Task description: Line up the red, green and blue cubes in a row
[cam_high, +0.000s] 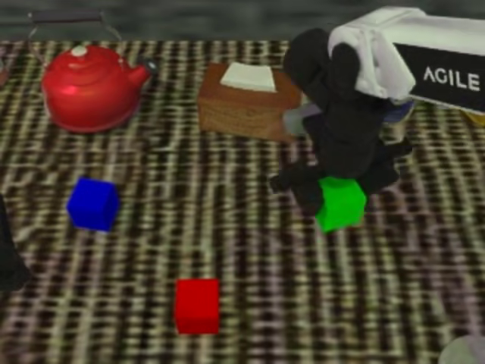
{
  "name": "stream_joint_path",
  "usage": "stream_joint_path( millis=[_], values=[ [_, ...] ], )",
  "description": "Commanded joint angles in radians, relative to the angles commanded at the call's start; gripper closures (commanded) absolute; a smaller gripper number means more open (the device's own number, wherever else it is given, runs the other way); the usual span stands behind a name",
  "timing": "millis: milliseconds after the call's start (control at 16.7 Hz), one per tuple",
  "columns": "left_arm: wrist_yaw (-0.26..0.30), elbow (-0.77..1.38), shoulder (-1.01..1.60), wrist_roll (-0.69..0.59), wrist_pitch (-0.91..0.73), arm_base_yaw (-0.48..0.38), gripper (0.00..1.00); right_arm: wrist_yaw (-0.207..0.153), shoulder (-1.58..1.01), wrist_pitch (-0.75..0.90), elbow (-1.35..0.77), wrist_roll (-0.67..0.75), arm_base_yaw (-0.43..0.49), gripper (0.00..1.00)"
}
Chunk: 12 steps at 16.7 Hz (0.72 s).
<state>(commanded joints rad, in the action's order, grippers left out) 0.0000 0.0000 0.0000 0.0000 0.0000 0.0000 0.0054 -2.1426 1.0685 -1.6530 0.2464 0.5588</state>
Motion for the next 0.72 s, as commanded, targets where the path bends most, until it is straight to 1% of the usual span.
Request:
stream_joint_path(
  millis=[300, 420, 540, 720],
  values=[
    [0.000, 0.000, 0.000, 0.000, 0.000, 0.000, 0.00, 0.006, 0.060, 0.003, 0.065, 0.380, 0.181, 1.00],
    [0.000, 0.000, 0.000, 0.000, 0.000, 0.000, 0.00, 0.008, 0.087, 0.001, 0.092, 0.504, 0.244, 1.00],
    [0.000, 0.000, 0.000, 0.000, 0.000, 0.000, 0.00, 0.010, 0.109, -0.002, 0.111, 0.587, 0.291, 1.00],
    [0.000, 0.000, 0.000, 0.000, 0.000, 0.000, 0.00, 0.012, 0.123, -0.004, 0.122, 0.631, 0.319, 1.00]
  ],
)
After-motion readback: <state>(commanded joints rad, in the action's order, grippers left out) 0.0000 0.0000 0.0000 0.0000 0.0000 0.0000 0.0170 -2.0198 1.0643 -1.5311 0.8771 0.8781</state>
